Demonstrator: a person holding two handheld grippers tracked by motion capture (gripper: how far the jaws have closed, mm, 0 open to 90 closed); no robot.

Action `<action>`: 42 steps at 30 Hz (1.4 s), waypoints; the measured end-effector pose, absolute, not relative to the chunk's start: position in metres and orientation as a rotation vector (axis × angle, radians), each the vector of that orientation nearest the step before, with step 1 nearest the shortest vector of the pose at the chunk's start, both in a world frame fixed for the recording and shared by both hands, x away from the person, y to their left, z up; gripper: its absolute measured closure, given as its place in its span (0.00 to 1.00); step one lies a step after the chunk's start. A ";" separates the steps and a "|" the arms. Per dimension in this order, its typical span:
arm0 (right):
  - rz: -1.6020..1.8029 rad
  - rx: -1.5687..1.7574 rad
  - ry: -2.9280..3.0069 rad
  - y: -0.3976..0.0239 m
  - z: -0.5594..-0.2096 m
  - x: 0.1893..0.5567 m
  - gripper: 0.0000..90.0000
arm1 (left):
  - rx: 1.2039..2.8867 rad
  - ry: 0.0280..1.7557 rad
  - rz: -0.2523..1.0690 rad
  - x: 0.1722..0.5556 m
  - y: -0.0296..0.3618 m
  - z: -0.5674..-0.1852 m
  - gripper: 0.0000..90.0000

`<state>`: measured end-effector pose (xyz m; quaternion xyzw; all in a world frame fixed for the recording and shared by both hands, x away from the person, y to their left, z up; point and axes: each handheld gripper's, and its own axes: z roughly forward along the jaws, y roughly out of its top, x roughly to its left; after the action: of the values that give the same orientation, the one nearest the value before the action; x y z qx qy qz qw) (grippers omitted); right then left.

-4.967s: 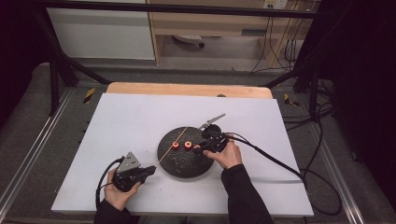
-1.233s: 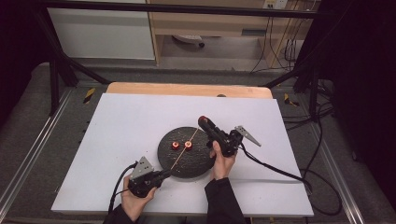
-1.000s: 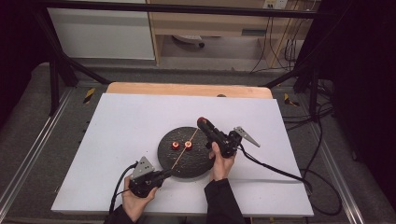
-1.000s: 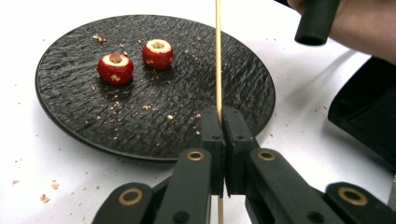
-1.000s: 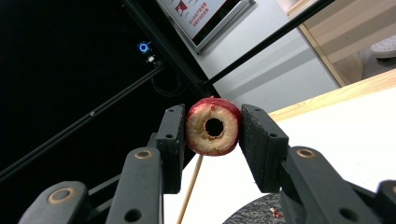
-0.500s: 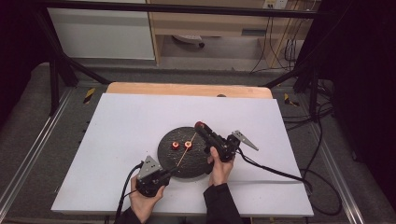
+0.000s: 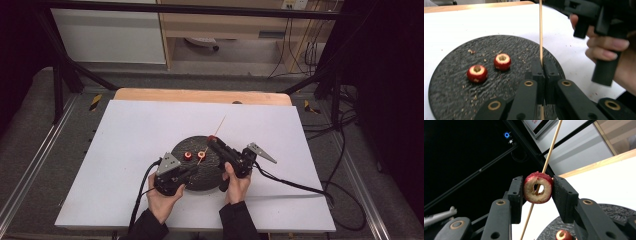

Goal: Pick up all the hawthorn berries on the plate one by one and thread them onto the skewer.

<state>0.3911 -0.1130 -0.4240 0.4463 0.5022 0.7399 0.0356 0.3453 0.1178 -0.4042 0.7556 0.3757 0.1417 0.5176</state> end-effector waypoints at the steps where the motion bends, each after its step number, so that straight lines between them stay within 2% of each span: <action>1: 2.273 1.372 1.556 -0.113 -0.425 0.390 0.69 | 1.817 0.899 0.343 0.347 0.117 -0.403 0.98; 23: 2.179 1.379 1.763 -0.112 -0.430 0.382 0.68 | 1.839 0.861 0.348 0.365 0.105 -0.398 0.98; 42: 1.889 1.330 1.966 -0.154 -0.416 0.389 0.16 | 1.921 0.877 0.343 0.352 0.156 -0.413 0.98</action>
<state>0.3893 -0.1542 -0.4158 0.4379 0.6471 0.6218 0.0541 0.3516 0.1560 -0.4132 0.7876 0.3597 0.1404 0.4802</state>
